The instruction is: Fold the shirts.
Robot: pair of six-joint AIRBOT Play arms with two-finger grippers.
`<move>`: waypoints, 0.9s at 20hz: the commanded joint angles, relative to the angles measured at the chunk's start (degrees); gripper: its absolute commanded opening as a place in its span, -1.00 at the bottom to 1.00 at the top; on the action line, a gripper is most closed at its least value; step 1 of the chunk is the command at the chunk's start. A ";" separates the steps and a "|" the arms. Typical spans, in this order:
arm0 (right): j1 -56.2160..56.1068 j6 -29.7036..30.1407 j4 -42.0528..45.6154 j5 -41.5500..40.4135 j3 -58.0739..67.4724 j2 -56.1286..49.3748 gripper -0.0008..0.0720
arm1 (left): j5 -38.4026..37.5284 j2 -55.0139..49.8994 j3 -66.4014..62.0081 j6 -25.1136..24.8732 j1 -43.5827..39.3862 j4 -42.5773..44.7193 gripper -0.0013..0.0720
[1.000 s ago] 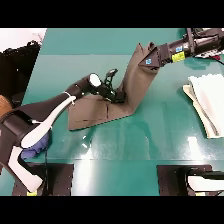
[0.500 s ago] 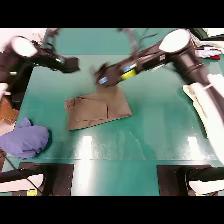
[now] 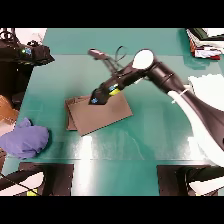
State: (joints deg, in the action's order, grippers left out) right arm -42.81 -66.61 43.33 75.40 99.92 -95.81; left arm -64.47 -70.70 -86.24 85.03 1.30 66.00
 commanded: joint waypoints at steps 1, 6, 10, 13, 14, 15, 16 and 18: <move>9.88 -2.21 3.91 2.14 -6.45 2.78 0.34 | -1.99 0.39 0.00 0.02 0.35 -0.20 -0.89; 24.61 -3.48 3.74 -1.40 -20.48 3.15 0.65 | -2.05 0.39 0.00 0.02 0.35 -0.44 -0.89; 27.19 -3.43 -0.04 -2.99 -24.52 -1.86 0.66 | -1.73 0.35 0.00 0.02 0.35 -0.50 -0.89; 24.28 -3.30 -5.22 -5.18 -24.09 -6.49 0.66 | -1.53 0.35 0.00 0.00 0.35 -0.50 -0.89; 22.84 -3.26 -6.40 -5.16 -22.75 -8.20 0.65 | -1.55 0.35 0.00 0.00 0.35 -0.50 -0.89; 21.11 -3.26 -6.75 -4.70 -20.70 -10.01 0.65 | -1.55 0.35 0.00 0.00 0.35 -0.50 -0.89; 19.34 -3.26 -6.80 -4.31 -18.60 -11.47 0.65 | -1.57 0.35 0.00 0.00 0.35 -0.50 -0.89; 15.41 -3.28 -6.78 -4.37 -13.97 -14.08 0.56 | -1.57 0.35 0.00 0.02 0.35 -0.55 -0.89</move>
State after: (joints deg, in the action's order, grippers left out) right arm -23.33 -69.91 37.58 71.29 81.60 -106.10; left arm -66.08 -70.37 -86.24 85.06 1.65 65.52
